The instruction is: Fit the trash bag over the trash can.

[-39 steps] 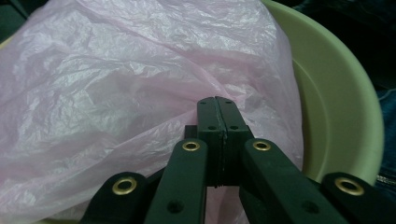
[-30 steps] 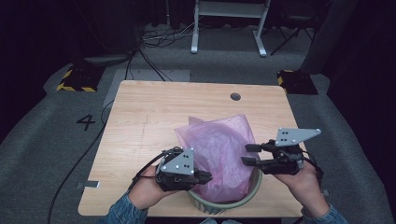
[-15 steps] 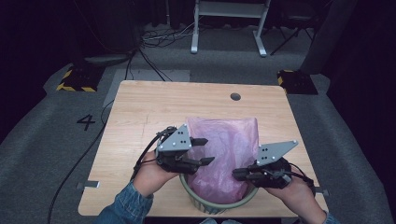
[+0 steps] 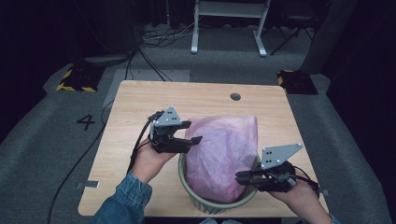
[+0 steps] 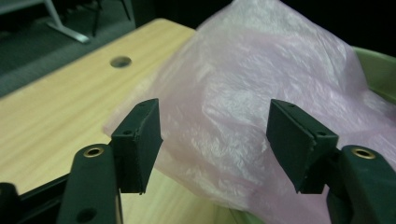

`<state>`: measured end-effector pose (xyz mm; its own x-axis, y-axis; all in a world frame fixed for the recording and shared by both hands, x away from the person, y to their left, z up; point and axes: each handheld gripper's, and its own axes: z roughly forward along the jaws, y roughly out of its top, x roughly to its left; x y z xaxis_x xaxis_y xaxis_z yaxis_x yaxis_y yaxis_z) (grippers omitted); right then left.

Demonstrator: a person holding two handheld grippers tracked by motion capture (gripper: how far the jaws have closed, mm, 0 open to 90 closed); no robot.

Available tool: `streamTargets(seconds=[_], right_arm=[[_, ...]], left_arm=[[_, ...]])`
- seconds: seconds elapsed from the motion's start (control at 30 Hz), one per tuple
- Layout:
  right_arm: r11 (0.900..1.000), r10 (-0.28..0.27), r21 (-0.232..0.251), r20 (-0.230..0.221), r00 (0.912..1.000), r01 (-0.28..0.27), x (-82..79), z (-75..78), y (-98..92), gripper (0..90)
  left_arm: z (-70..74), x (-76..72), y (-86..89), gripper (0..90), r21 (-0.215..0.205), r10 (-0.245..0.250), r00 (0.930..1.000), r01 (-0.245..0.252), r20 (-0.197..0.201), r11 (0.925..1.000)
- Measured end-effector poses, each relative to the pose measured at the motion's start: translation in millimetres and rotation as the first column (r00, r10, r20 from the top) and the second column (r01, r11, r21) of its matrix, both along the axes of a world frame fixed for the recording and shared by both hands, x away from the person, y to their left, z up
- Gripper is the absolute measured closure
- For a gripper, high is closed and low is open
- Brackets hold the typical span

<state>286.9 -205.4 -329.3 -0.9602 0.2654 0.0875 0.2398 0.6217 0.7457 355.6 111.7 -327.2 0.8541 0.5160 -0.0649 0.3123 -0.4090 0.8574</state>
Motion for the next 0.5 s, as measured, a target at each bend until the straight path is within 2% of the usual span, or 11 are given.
streamTargets(seconds=[0.03,0.07,0.1,0.17,0.2,0.27,0.3,0.33,0.4,0.43,0.5], right_arm=[[1.000,0.000,0.000,0.000,1.0000,0.000,0.0,0.0,0.0,79.8],[1.000,0.000,0.001,0.002,1.0000,0.000,0.1,0.2,0.4,78.6],[1.000,-0.002,0.005,0.006,1.0000,0.002,0.3,0.7,0.5,77.2],[1.000,-0.015,0.022,0.018,0.9997,0.015,0.7,3.2,-1.1,73.8],[0.999,-0.026,0.032,0.024,0.9994,0.026,0.8,5.3,-2.6,71.8],[0.997,-0.056,0.056,0.048,0.9972,0.054,1.9,10.3,-7.7,65.8],[0.993,-0.097,0.080,0.074,0.9925,0.091,4.1,15.9,-14.8,61.6],[0.993,-0.097,0.080,0.074,0.9925,0.091,4.1,15.9,-14.8,61.6],[0.982,-0.172,0.103,0.104,0.9797,0.161,9.0,22.4,-25.0,56.3],[0.982,-0.172,0.103,0.104,0.9797,0.161,9.0,22.4,-25.0,56.3],[0.971,-0.220,0.116,0.111,0.9691,0.207,14.8,24.4,-31.1,50.5]], left_arm=[[0.0,0.0,0.0,53.3,0.000,0.000,1.0000,0.000,0.000,1.0000],[-0.4,-2.9,-1.5,53.3,0.017,-0.010,0.9998,0.010,0.017,0.9998],[-0.5,-5.9,-3.0,61.5,0.030,-0.022,0.9992,0.021,0.033,0.9993],[0.5,-13.2,-5.3,72.6,0.066,-0.013,0.9965,0.007,0.082,0.9978],[1.2,-15.7,-4.7,78.8,0.067,-0.028,0.9958,0.022,0.087,0.9975],[3.4,-20.9,-2.7,85.0,0.034,-0.069,0.9943,0.066,0.082,0.9972],[4.3,-23.3,-2.6,85.9,0.031,-0.073,0.9936,0.071,0.086,0.9970],[6.1,-27.7,-2.4,85.9,0.032,-0.078,0.9918,0.075,0.101,0.9966],[9.0,-34.0,-2.2,86.2,0.025,-0.099,0.9876,0.096,0.122,0.9950],[10.9,-37.9,-2.3,86.2,0.016,-0.119,0.9841,0.118,0.132,0.9929],[14.2,-45.8,-4.0,86.2,0.015,-0.162,0.9755,0.162,0.148,0.9867]])
